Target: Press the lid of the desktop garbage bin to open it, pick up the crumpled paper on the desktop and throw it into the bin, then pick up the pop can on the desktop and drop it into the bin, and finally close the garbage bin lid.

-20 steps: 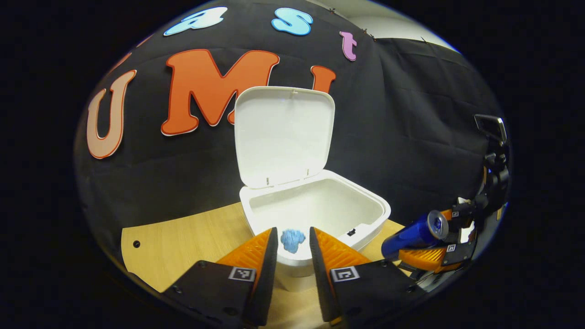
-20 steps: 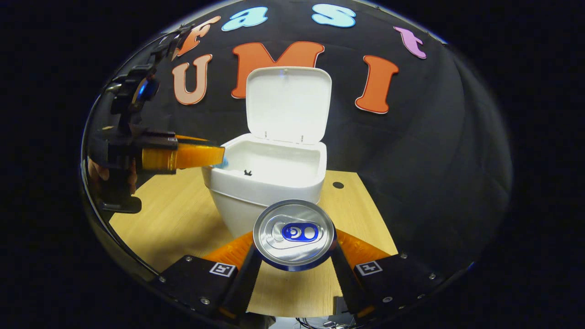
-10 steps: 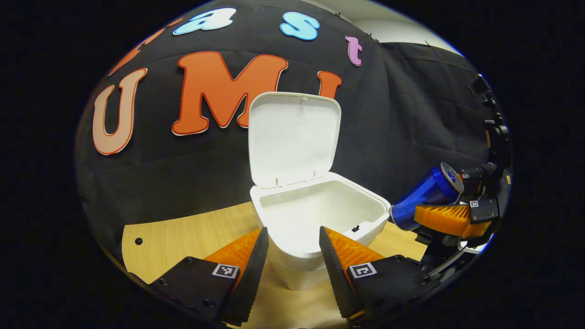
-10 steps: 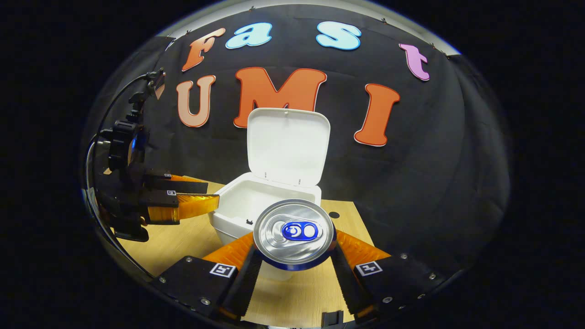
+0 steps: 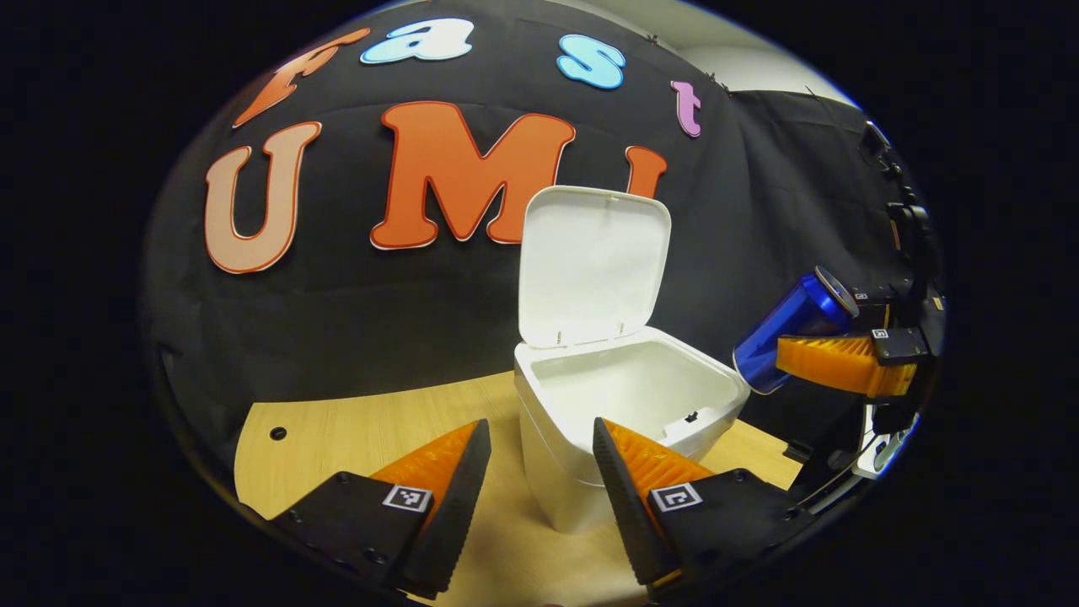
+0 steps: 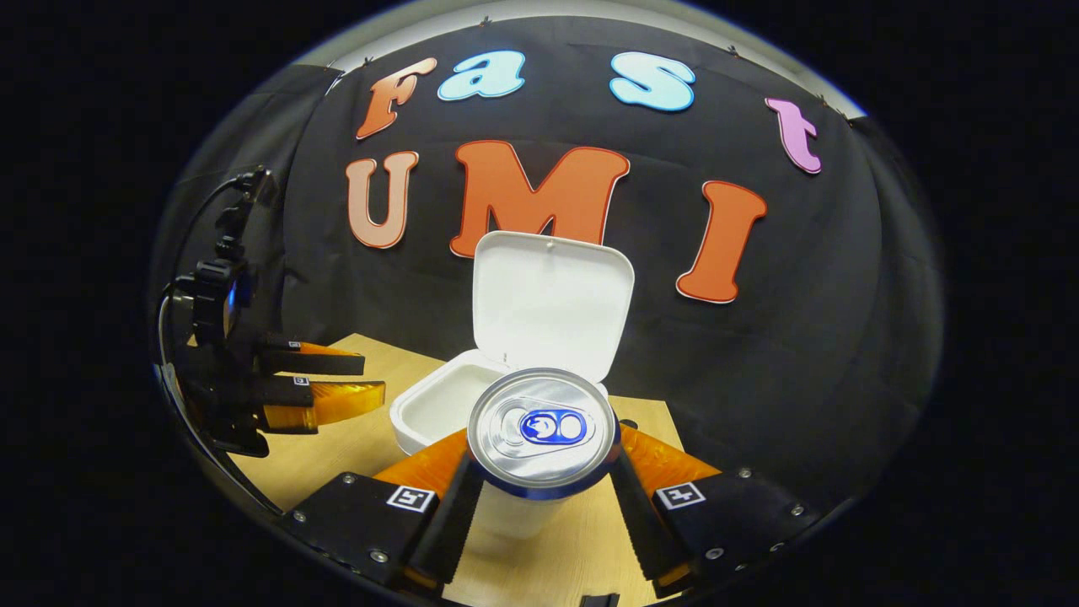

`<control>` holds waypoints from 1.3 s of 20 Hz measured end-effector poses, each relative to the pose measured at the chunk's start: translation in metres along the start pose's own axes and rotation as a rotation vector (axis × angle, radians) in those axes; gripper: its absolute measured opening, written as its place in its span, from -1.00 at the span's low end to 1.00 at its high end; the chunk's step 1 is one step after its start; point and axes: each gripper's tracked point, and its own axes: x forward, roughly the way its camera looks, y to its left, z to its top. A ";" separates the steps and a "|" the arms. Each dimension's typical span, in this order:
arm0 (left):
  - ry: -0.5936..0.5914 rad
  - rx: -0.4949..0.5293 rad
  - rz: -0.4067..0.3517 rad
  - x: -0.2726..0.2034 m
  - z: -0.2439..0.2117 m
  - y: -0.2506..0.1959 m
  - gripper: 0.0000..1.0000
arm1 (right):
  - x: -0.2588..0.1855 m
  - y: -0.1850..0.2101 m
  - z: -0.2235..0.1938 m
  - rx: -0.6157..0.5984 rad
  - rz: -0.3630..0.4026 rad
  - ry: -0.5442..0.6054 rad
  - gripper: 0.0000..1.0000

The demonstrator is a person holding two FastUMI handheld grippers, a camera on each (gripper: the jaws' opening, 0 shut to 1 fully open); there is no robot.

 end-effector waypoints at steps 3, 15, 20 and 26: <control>-0.010 -0.004 0.034 -0.005 0.001 0.010 0.56 | 0.011 0.004 0.000 -0.004 0.012 0.008 0.60; -0.010 -0.028 0.129 -0.018 -0.004 0.027 0.57 | 0.047 0.005 -0.023 0.001 0.051 0.059 0.60; 0.000 -0.050 0.177 -0.026 -0.011 0.036 0.56 | 0.062 0.001 -0.039 0.014 0.055 0.102 0.60; 0.023 -0.082 0.224 -0.031 -0.022 0.047 0.56 | 0.066 0.003 -0.044 0.007 0.067 0.110 0.64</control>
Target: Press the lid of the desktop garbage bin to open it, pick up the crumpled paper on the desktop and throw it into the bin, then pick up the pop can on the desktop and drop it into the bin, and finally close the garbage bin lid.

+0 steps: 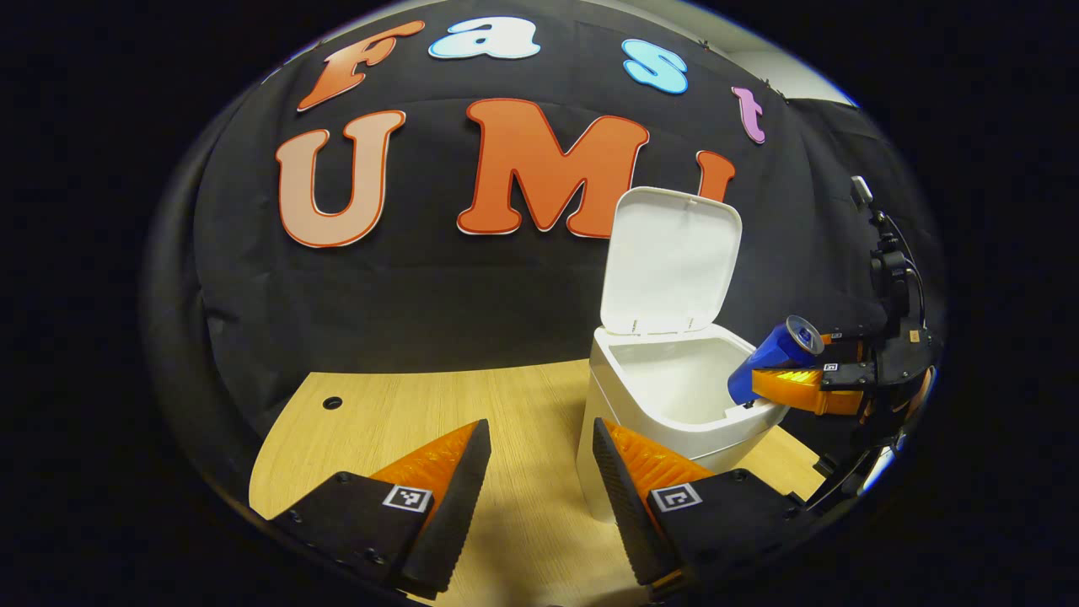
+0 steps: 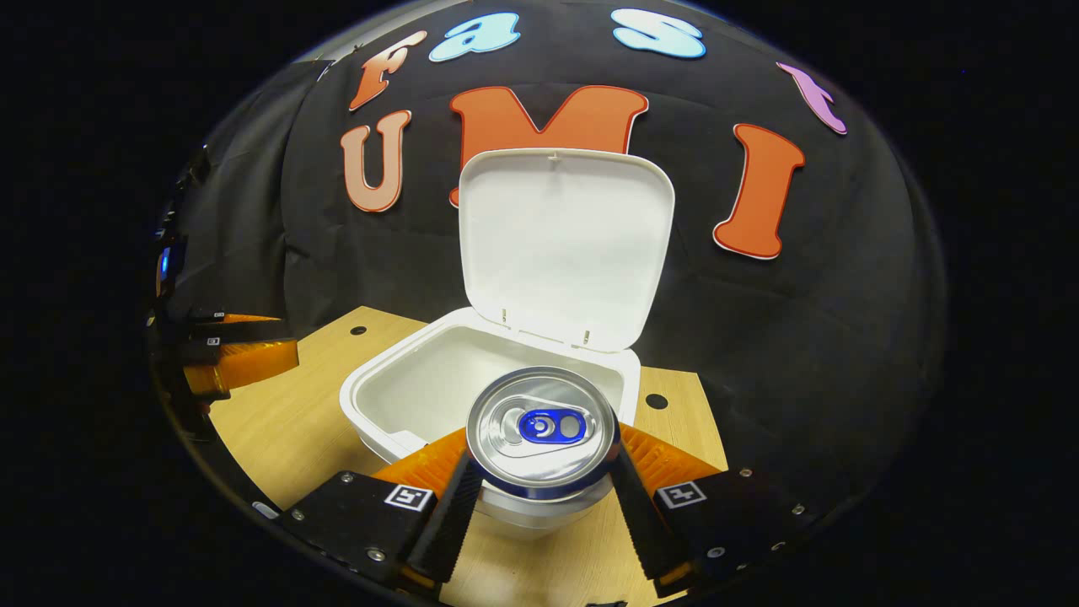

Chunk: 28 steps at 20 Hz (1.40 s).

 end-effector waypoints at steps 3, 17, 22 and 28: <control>0.005 -0.002 0.002 0.000 -0.001 0.001 0.56 | -0.002 0.000 0.004 -0.004 -0.001 -0.010 0.65; -0.013 -0.011 0.106 -0.017 -0.004 0.038 0.88 | -0.007 -0.004 0.115 -0.073 -0.027 -0.212 0.67; -0.012 -0.025 0.166 -0.028 -0.010 0.061 0.92 | -0.002 -0.001 0.163 -0.084 -0.040 -0.308 0.87; -0.019 -0.044 0.256 -0.044 -0.015 0.094 0.94 | 0.004 -0.008 0.220 -0.128 -0.095 -0.391 0.91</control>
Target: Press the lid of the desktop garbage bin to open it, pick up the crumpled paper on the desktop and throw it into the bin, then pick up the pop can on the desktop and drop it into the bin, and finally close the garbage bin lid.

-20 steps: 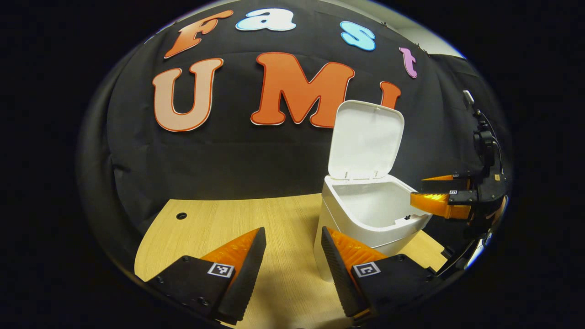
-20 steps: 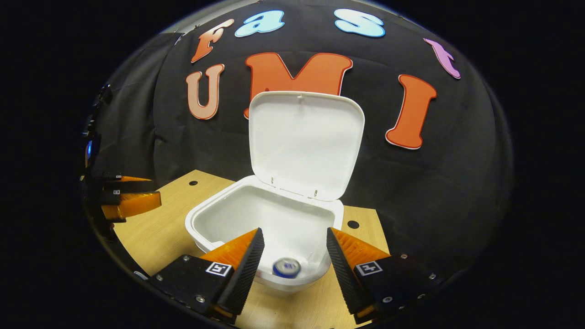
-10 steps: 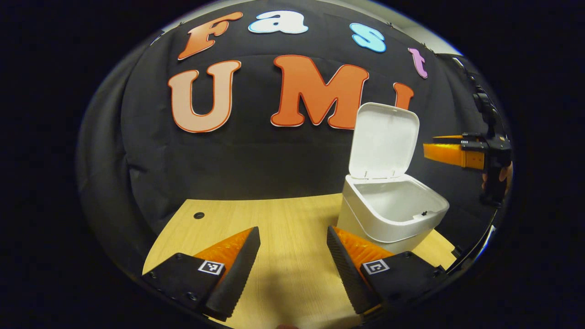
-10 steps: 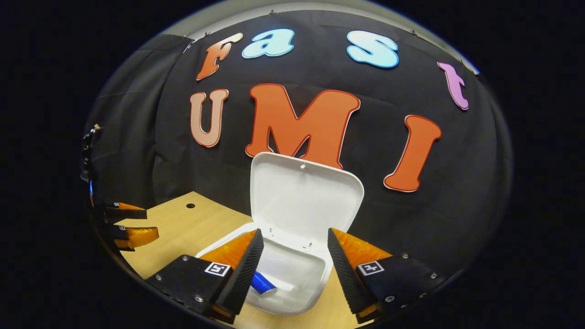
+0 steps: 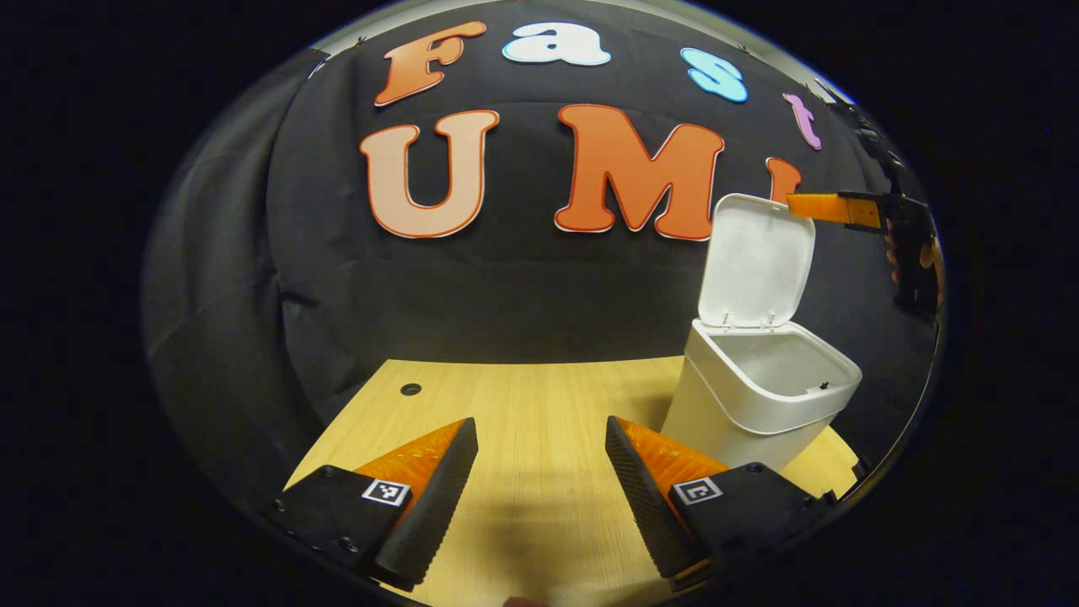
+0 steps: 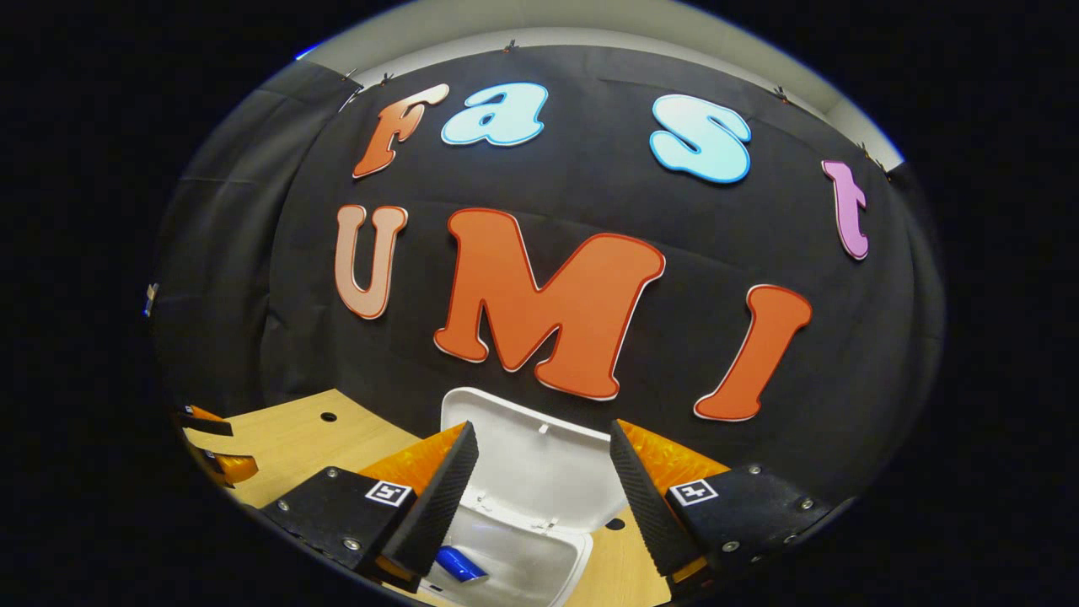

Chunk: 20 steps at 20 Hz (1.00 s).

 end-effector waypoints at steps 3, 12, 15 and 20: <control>0.007 -0.010 0.035 -0.002 -0.005 0.014 0.94 | 0.014 -0.004 0.017 -0.018 -0.012 -0.019 0.89; 0.034 -0.065 0.108 -0.014 -0.022 0.045 0.95 | 0.057 -0.012 0.006 0.022 -0.037 0.064 0.91; 0.052 -0.071 0.118 -0.018 -0.028 0.051 0.94 | 0.056 -0.006 0.001 0.056 -0.019 0.088 0.91; 0.061 -0.030 0.080 -0.013 -0.030 0.042 0.95 | 0.033 0.010 -0.005 0.088 0.016 0.112 0.89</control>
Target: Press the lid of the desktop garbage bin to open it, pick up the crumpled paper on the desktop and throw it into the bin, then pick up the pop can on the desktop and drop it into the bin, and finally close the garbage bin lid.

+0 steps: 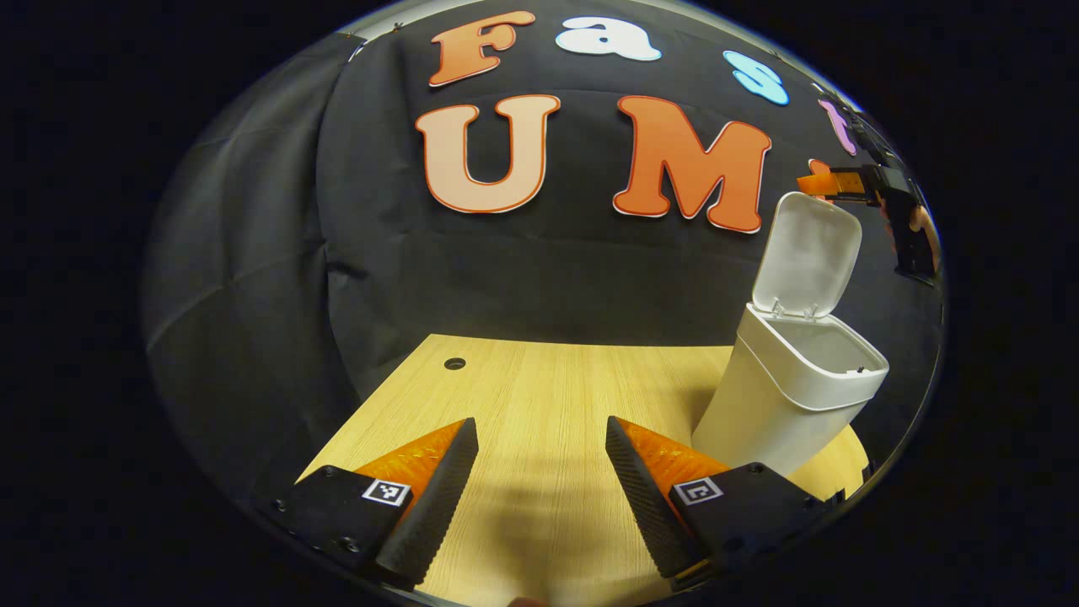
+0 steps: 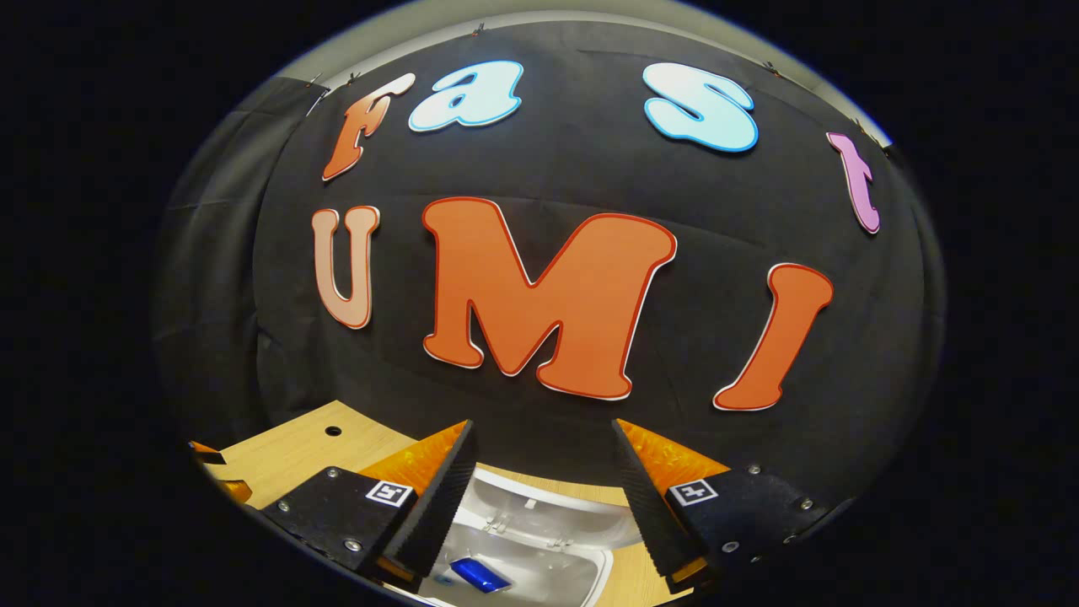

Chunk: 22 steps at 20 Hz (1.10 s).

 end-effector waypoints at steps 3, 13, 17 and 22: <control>0.006 0.029 -0.025 0.001 -0.002 -0.006 0.95 | -0.017 0.006 -0.014 -0.008 0.021 0.042 0.93; 0.039 0.005 -0.081 0.001 -0.010 -0.016 0.95 | -0.066 0.032 -0.093 0.024 0.067 0.243 0.87; 0.043 0.026 -0.094 -0.001 -0.010 -0.017 0.92 | -0.080 0.040 -0.118 0.052 0.079 0.303 0.84; 0.059 0.031 -0.120 -0.001 -0.014 -0.029 0.92 | -0.092 0.055 -0.156 0.116 0.092 0.407 0.80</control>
